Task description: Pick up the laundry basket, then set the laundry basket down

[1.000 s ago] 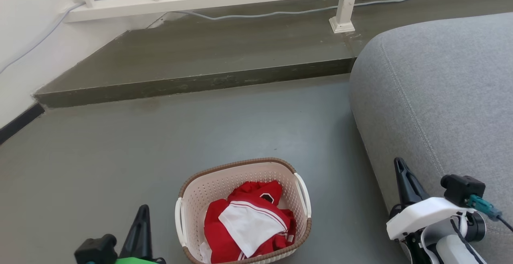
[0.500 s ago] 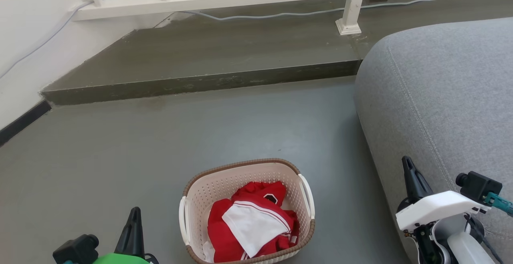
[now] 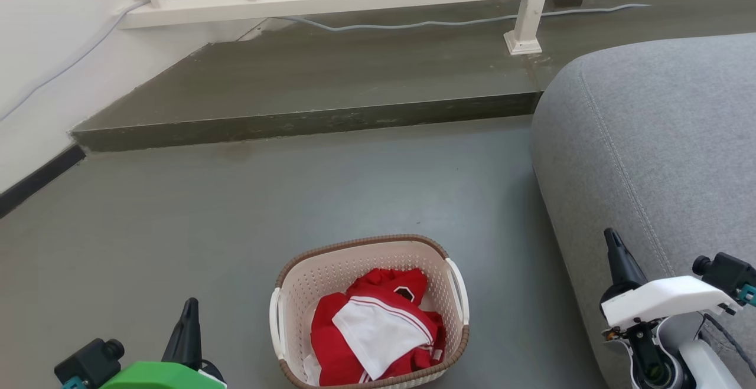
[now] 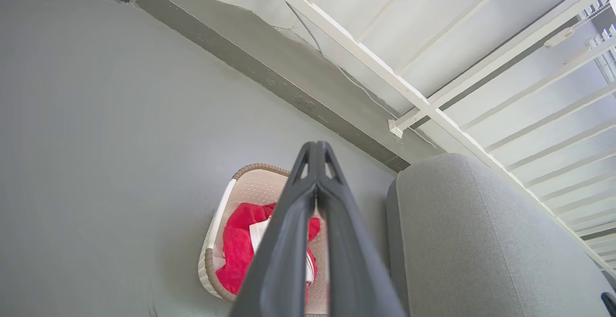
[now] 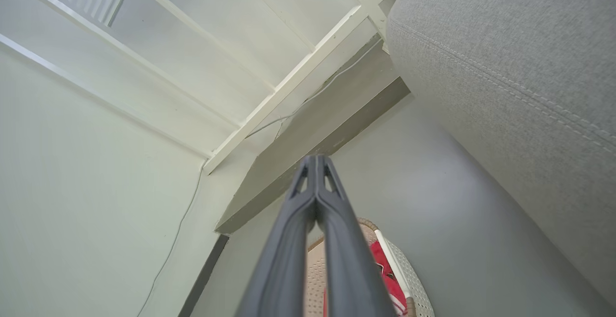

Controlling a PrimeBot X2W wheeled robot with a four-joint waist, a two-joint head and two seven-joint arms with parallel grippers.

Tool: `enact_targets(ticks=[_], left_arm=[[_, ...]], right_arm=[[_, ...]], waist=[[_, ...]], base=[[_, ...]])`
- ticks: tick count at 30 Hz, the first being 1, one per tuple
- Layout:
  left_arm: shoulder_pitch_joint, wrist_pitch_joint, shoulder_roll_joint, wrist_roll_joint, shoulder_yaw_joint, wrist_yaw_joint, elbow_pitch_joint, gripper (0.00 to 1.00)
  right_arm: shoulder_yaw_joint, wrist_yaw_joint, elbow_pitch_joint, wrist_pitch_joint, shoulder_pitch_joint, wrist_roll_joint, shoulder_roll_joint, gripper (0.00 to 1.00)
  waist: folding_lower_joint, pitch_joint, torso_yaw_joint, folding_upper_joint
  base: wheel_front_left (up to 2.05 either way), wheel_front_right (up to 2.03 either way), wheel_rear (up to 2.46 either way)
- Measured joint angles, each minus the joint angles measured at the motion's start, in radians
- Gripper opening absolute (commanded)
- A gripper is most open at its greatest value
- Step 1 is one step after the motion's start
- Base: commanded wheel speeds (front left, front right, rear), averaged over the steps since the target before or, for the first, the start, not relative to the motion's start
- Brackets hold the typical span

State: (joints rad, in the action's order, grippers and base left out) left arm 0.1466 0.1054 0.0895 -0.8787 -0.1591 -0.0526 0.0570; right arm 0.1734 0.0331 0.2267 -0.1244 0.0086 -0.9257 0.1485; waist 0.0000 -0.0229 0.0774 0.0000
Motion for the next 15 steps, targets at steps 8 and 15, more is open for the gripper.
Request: enact_targets(ticks=[8, 15], left_arm=[[-0.026, -0.018, 0.003, -0.115, 0.020, 0.019, 0.024, 0.00], [-0.045, -0.035, 0.009, -0.216, 0.031, 0.038, 0.040, 0.00]], right_arm=[[-0.034, -0.017, 0.001, 0.025, -0.001, -0.101, -0.013, 0.00], [-0.062, -0.035, 0.004, 0.048, -0.009, -0.190, -0.019, 0.00]], waist=[[0.0000, 0.003, -0.011, 0.0000], [0.0000, 0.005, -0.020, 0.0000]], base=[[0.00, 0.00, 0.00], [0.00, 0.00, 0.00]])
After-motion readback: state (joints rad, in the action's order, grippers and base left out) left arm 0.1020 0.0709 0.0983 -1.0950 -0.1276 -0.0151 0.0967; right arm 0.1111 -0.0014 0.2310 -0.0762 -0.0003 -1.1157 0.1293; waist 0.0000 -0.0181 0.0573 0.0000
